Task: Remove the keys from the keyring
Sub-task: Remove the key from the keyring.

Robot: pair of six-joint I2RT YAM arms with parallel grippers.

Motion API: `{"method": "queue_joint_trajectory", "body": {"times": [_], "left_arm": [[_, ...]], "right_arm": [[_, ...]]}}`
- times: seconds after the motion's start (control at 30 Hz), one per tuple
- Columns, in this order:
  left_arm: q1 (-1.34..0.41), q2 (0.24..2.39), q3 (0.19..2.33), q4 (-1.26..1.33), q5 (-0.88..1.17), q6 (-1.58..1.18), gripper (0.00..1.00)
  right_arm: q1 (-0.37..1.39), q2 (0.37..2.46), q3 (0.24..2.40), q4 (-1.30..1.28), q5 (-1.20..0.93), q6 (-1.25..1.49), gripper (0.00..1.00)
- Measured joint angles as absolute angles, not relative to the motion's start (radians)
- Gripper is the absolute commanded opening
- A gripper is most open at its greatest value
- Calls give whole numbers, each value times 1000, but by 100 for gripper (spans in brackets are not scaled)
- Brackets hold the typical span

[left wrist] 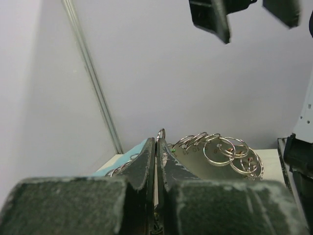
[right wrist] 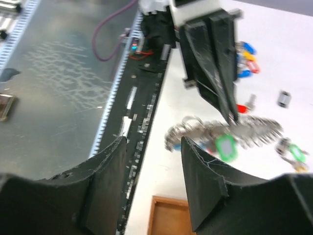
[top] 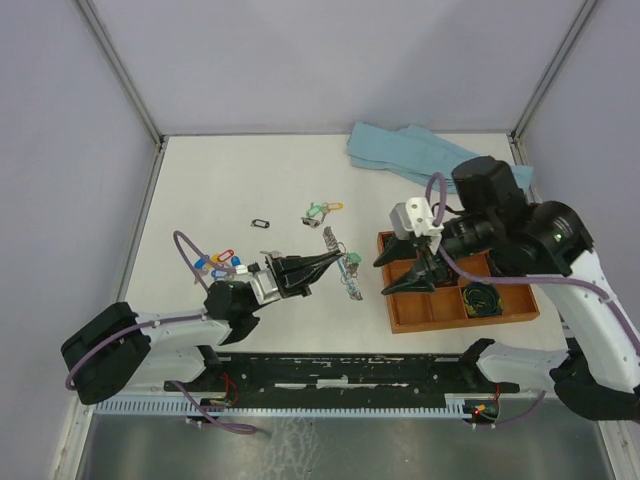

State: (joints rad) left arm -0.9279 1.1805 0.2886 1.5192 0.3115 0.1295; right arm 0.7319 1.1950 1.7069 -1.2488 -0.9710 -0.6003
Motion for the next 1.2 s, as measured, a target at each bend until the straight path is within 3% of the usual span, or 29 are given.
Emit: {"method": "queue_joint_trajectory", "body": {"times": [0.2, 0.37, 0.7, 1.2], "left_arm": [[-928, 1110, 289, 1522, 354, 66, 3], [-928, 1039, 240, 1527, 383, 10, 3], [-928, 975, 145, 1528, 373, -96, 3], [-928, 965, 86, 1527, 287, -176, 3]], "right_arm": [[631, 1044, 1547, -1137, -922, -573, 56], [625, 1085, 1336, -953, -967, -530, 49], [622, 1088, 1114, -712, -970, -559, 56], [687, 1107, 1019, -514, -944, -527, 58]]}}
